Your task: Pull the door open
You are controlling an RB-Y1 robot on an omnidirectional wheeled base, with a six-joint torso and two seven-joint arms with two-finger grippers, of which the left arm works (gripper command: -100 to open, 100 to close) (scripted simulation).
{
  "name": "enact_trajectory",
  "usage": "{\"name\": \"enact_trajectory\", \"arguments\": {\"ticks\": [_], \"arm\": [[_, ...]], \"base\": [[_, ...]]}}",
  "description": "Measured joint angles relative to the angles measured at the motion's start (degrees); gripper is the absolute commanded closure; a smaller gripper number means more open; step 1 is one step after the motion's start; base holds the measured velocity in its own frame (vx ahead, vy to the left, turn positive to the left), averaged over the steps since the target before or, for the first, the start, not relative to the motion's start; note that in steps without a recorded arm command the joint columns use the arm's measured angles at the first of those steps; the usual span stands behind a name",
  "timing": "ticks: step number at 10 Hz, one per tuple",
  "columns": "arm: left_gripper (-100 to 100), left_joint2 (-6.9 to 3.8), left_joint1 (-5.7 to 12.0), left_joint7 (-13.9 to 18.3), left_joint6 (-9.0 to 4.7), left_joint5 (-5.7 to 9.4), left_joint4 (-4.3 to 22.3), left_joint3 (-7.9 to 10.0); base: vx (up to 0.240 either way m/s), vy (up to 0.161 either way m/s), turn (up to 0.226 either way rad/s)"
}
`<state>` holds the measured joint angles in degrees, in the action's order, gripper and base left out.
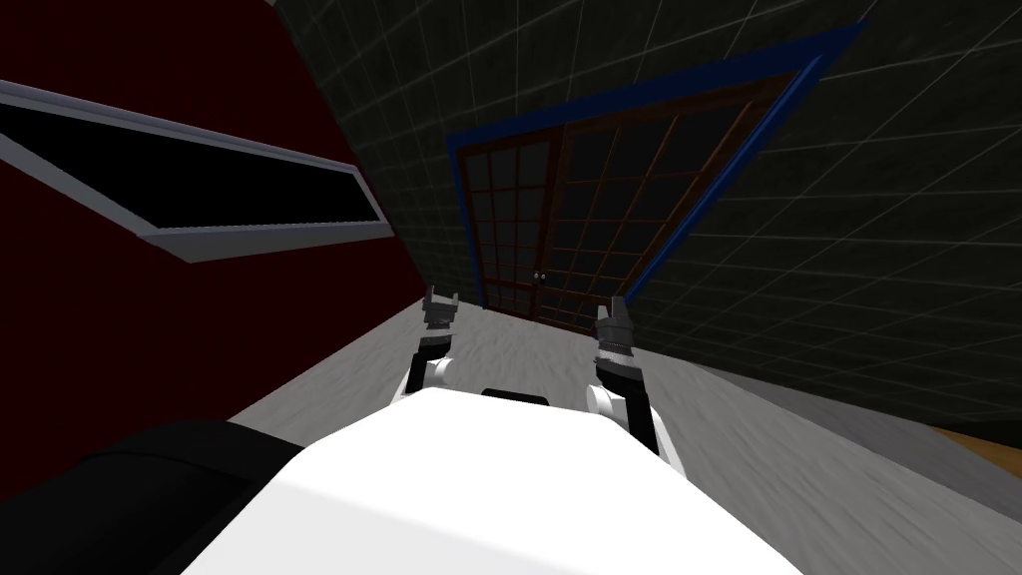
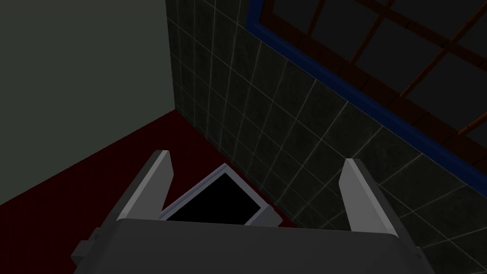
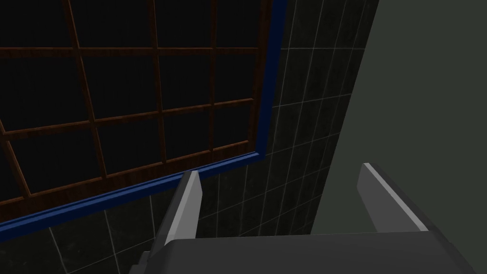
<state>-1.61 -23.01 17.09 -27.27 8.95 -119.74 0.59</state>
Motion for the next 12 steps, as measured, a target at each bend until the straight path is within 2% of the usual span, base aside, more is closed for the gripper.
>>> {"name": "enact_trajectory", "arguments": {"ticks": [2,7,10,12], "arm": [[-100,-0.46,0.92,2.06,-1.03,0.70,3.07,-0.24],[-100,-1.53,3.25,6.89,-2.38,2.47,9.41,-0.51],[-100,-1.87,5.39,10.20,-3.71,3.62,14.74,-0.94],[-100,-2.70,6.76,13.15,-5.29,4.68,18.99,-0.99]], "base": [[0.096,-0.025,-0.092],[0.079,-0.029,-0.080],[0.101,-0.033,-0.117],[0.120,-0.027,-0.103]]}}
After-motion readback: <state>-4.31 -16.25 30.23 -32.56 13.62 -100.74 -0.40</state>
